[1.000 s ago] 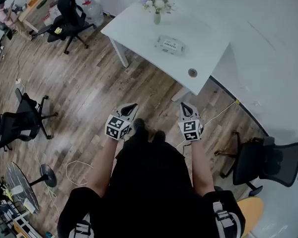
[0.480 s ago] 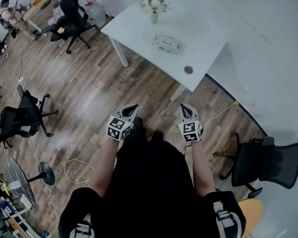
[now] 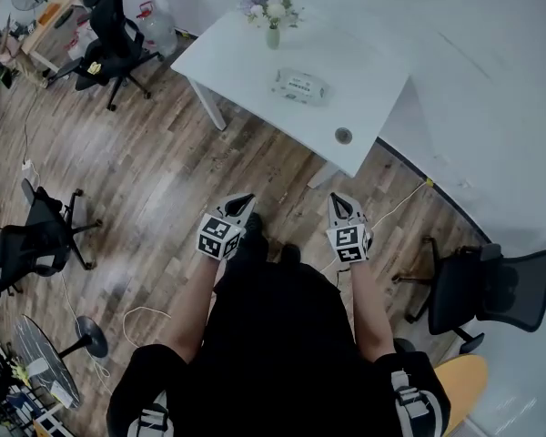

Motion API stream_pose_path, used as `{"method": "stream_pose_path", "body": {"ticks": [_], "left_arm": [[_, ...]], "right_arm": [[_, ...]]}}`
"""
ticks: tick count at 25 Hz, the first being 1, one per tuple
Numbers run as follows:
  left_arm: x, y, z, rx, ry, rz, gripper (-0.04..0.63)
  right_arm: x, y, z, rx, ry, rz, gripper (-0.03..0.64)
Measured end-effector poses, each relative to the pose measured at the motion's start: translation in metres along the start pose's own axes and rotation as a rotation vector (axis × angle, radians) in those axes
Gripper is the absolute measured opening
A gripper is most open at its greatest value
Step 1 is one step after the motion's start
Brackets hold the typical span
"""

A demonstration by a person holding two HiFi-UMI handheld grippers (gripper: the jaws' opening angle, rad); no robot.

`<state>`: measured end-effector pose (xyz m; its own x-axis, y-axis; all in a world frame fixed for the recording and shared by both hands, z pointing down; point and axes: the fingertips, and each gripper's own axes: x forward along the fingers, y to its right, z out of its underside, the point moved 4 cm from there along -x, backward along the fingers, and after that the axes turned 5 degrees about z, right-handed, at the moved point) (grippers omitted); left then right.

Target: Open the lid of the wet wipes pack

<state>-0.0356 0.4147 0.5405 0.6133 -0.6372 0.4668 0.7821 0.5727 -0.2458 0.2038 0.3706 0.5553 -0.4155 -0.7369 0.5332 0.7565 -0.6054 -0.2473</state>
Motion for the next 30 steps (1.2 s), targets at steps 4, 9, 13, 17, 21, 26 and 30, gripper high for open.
{"method": "stream_pose_path", "body": {"ticks": [4,9,13,17,21,26,30], "left_arm": [[0.005,-0.042,-0.012,0.004,-0.010,0.027,0.023],[0.016,-0.090,-0.031,0.018,-0.009,0.057,0.023],[0.029,-0.119,-0.043,0.029,-0.020,0.090,0.023],[0.037,-0.139,-0.053,0.041,-0.028,0.118,0.023],[0.044,-0.153,-0.058,0.046,-0.031,0.145,0.023],[0.046,-0.169,-0.059,0.047,-0.037,0.168,0.023],[0.045,-0.181,-0.059,0.054,-0.044,0.190,0.023]], "right_arm": [[0.027,-0.002,-0.020,0.014,-0.013,0.029,0.015],[0.062,-0.006,-0.036,0.026,-0.036,0.053,0.015],[0.083,-0.004,-0.049,0.036,-0.045,0.070,0.015],[0.099,-0.006,-0.058,0.043,-0.063,0.083,0.015],[0.110,-0.006,-0.066,0.042,-0.068,0.099,0.017],[0.120,-0.009,-0.071,0.051,-0.089,0.124,0.017],[0.127,-0.015,-0.077,0.051,-0.097,0.150,0.017]]}}
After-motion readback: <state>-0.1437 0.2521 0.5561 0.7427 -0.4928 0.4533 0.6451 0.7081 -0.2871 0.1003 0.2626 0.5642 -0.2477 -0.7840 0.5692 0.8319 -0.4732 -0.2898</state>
